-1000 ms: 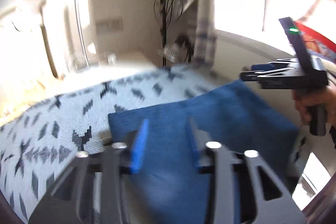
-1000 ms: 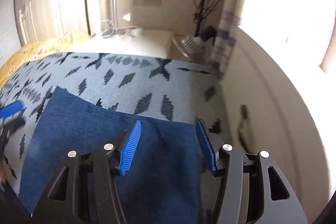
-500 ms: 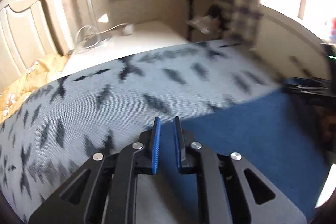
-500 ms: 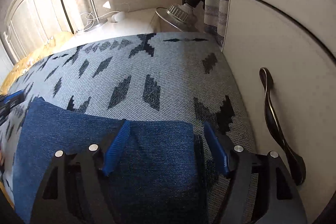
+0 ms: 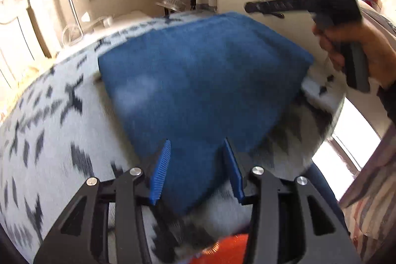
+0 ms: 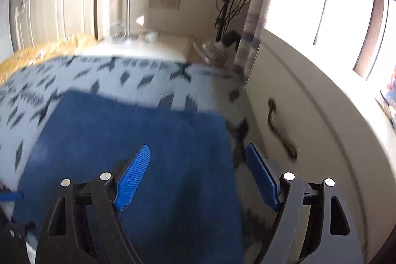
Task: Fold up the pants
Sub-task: 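Press and smooth the folded jeans with both open tools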
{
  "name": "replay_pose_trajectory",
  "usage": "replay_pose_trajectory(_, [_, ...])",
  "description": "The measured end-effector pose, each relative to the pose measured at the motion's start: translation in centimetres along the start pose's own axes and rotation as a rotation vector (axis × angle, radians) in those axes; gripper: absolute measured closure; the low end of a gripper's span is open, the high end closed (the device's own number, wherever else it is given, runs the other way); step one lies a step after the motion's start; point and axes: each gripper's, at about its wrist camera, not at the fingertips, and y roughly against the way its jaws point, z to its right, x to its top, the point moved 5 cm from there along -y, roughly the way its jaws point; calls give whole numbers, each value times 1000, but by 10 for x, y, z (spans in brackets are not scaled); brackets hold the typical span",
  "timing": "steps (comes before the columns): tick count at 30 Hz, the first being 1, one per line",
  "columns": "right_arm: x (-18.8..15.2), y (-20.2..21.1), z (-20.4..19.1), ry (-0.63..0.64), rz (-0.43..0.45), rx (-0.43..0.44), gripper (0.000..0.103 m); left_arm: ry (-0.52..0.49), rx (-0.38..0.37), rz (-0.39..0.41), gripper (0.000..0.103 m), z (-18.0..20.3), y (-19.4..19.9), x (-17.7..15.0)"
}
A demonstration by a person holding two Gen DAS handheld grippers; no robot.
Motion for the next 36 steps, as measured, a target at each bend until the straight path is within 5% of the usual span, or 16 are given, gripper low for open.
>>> replay_pose_trajectory(4, [-54,-10,-3,46,-126,-100,27,-9,22,7,59,-2,24,0])
replay_pose_trajectory(7, [-72,-4,15,-101,-127,-51,22,0,-32,83,63,-13,21,62])
replay_pose_trajectory(10, [-82,1,21,-180,-136,-46,21,-67,-96,74,74,1,-17,125])
replay_pose_trajectory(14, [-92,7,21,-225,-148,-58,21,-102,-229,-51,80,38,-116,201])
replay_pose_trajectory(17, [-90,4,20,-233,-163,-76,20,-91,-180,-132,78,48,-171,230])
replay_pose_trajectory(20, [-91,3,18,-226,-175,-88,20,-107,-107,-109,62,47,-177,251])
replay_pose_trajectory(25, [-96,5,18,-235,-169,-74,19,-44,-90,-45,64,31,-136,236])
replay_pose_trajectory(31, [-99,5,16,-233,-167,-84,18,43,-84,-120,62,5,-97,132])
replay_pose_trajectory(33, [-100,8,13,-226,-170,-91,17,28,-75,-85,60,2,-74,99])
replay_pose_trajectory(36, [-98,9,11,-214,-173,-102,17,40,-19,-74,42,-2,-45,62])
